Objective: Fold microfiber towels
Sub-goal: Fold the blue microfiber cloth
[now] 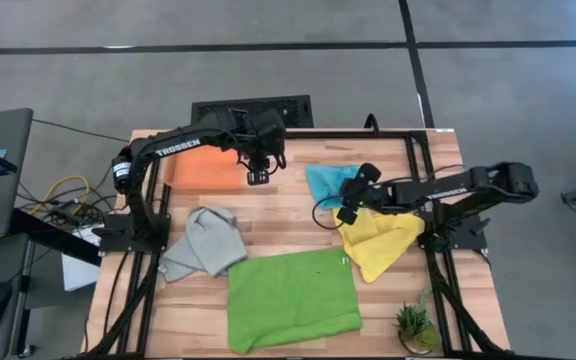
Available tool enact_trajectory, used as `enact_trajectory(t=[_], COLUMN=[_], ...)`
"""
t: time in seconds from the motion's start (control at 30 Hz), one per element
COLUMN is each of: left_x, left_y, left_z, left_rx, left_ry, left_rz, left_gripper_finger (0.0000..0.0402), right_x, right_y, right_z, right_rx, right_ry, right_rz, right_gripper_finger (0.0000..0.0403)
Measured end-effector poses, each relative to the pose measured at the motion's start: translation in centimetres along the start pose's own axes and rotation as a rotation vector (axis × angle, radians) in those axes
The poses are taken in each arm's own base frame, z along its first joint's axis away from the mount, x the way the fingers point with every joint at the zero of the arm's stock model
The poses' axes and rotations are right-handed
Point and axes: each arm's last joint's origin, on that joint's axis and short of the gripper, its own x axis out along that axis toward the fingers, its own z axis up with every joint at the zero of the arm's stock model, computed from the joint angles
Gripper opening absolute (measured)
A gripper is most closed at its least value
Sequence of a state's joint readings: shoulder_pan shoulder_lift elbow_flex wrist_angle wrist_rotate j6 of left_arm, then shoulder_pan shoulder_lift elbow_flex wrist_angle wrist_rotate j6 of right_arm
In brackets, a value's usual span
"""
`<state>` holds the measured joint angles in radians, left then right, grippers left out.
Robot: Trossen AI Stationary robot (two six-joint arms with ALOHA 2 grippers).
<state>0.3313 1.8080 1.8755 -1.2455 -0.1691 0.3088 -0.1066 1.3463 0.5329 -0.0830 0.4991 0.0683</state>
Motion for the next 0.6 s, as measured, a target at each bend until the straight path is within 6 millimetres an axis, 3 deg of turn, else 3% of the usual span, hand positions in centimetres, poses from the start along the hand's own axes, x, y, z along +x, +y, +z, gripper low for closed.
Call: enact_trajectory(t=[0.37, 0.47, 0.6], left_x=[0.01, 0.03, 0.04], left_y=[-0.02, -0.02, -0.02], left_z=[0.03, 0.03, 0.04], left_rx=[0.001, 0.001, 0.000], left_ry=[-0.003, -0.003, -0.002], left_rz=[-0.004, -0.004, -0.004], left_gripper_finger=[0.0135, 0.0135, 0.0135], right_x=[-0.05, -0.14, -0.14], right_y=[0.26, 0.21, 0.21], right_z=[0.10, 0.16, 0.15], right_rx=[-0.023, -0.018, -0.005], right_ry=[-0.022, -0.027, -0.027], right_rz=[-0.195, -0.195, -0.195], right_gripper_finger=[0.0168, 0.0140, 0.0070])
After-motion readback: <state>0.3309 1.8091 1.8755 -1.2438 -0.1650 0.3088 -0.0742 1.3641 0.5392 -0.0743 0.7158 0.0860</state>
